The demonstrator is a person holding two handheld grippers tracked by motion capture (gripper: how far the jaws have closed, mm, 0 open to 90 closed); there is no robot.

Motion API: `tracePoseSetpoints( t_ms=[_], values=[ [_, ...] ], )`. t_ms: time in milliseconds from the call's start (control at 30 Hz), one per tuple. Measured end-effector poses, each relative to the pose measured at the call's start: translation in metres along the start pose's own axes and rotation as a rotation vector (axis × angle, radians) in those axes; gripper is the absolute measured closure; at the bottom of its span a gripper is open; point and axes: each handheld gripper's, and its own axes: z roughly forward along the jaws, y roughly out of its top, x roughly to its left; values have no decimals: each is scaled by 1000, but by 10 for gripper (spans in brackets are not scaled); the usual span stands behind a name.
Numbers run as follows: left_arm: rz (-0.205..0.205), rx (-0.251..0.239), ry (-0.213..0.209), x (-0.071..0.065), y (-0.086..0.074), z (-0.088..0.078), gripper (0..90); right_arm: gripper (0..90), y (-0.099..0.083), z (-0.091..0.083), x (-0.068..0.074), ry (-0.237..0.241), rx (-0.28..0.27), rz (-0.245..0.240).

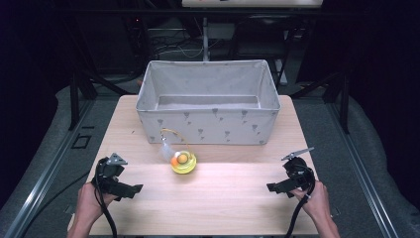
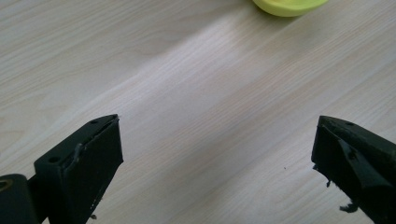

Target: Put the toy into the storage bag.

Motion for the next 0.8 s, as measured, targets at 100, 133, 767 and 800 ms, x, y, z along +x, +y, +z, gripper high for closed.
tracePoseSetpoints(
  t_ms=[100, 133, 767, 800],
  values=[
    [3, -3, -3, -1, 4, -5, 13, 2, 0, -1, 2, -4, 3, -7],
    [7, -1, -4, -1, 5, -7, 7, 3, 0, -1, 3, -4, 4, -10],
    [169, -4, -49, -13, 72, -52, 2, 15, 6, 2, 4, -9, 38, -36],
    [179, -6, -60, -14, 78, -53, 2, 16, 6, 1, 4, -17, 38, -42]
  ],
)
